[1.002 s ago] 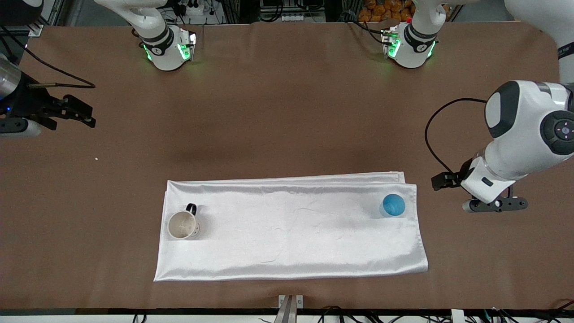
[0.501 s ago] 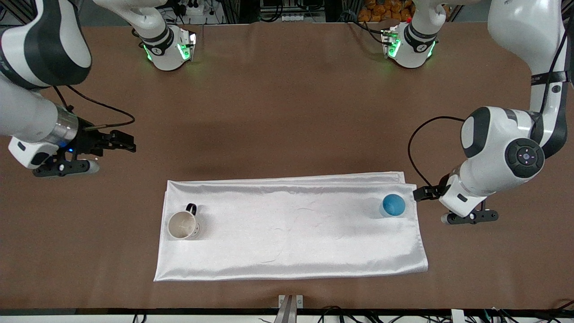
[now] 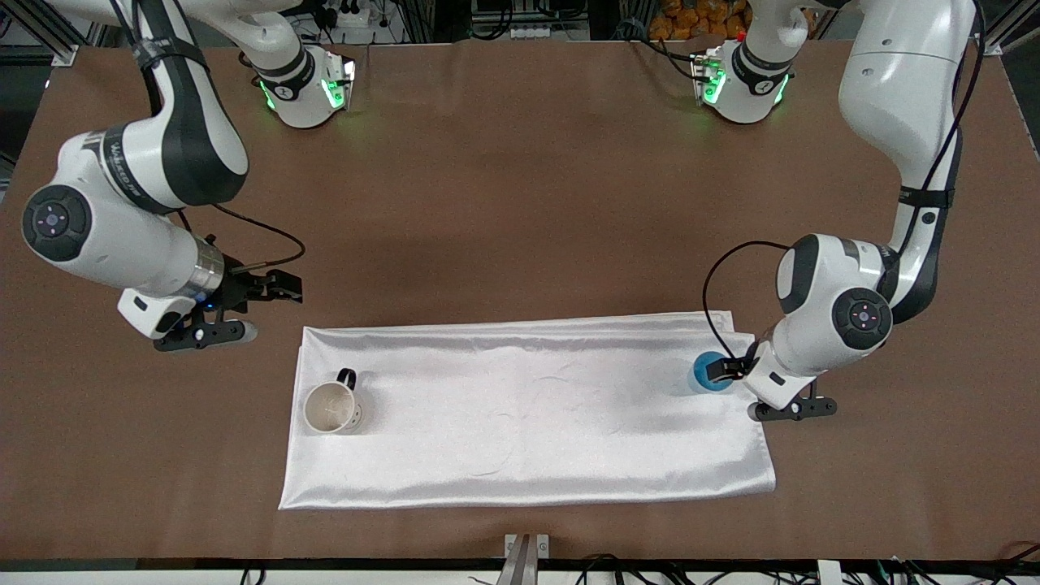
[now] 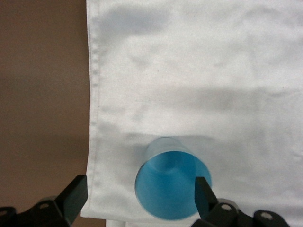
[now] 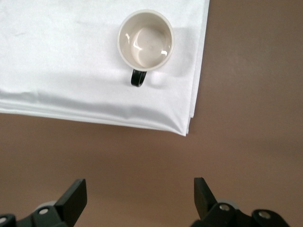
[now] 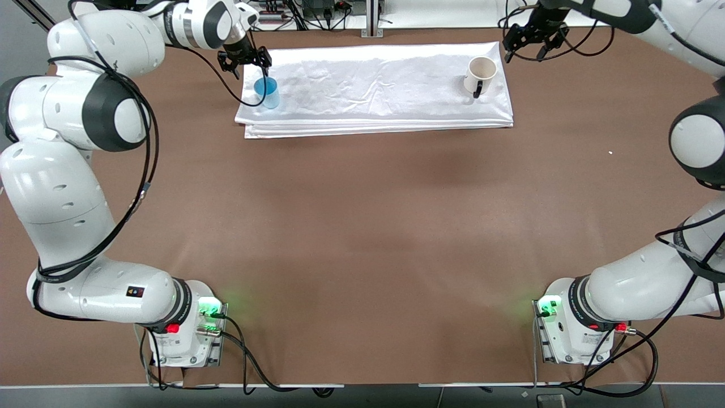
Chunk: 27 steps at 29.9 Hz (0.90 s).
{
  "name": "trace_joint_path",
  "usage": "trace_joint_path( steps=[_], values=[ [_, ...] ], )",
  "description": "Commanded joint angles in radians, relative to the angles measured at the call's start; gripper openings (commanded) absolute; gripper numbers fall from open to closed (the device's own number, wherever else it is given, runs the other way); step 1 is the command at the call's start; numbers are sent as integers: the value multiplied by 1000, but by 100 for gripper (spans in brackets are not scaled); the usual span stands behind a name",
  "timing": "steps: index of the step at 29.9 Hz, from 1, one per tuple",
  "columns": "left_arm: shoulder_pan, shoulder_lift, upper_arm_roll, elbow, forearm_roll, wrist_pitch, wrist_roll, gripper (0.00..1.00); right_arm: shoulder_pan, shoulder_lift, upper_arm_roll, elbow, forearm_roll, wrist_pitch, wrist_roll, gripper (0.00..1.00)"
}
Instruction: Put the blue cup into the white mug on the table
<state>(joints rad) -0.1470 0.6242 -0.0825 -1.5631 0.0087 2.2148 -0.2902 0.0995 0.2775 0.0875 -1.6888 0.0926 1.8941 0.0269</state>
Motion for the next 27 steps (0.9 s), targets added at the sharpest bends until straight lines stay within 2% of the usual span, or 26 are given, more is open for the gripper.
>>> trace_joint_path(
  steps=[1, 6, 27],
  values=[
    [-2, -9, 4, -20, -13, 11, -14, 100, 23, 54, 0, -5, 12, 95, 10, 100],
    [-2, -9, 4, -37, -10, 11, -14, 100, 34, 86, 0, -40, 12, 203, 33, 100],
    [-2, 6, 4, -72, -9, 37, -12, 100, 58, 269, -2, -31, 1, 431, 79, 100]
  ],
)
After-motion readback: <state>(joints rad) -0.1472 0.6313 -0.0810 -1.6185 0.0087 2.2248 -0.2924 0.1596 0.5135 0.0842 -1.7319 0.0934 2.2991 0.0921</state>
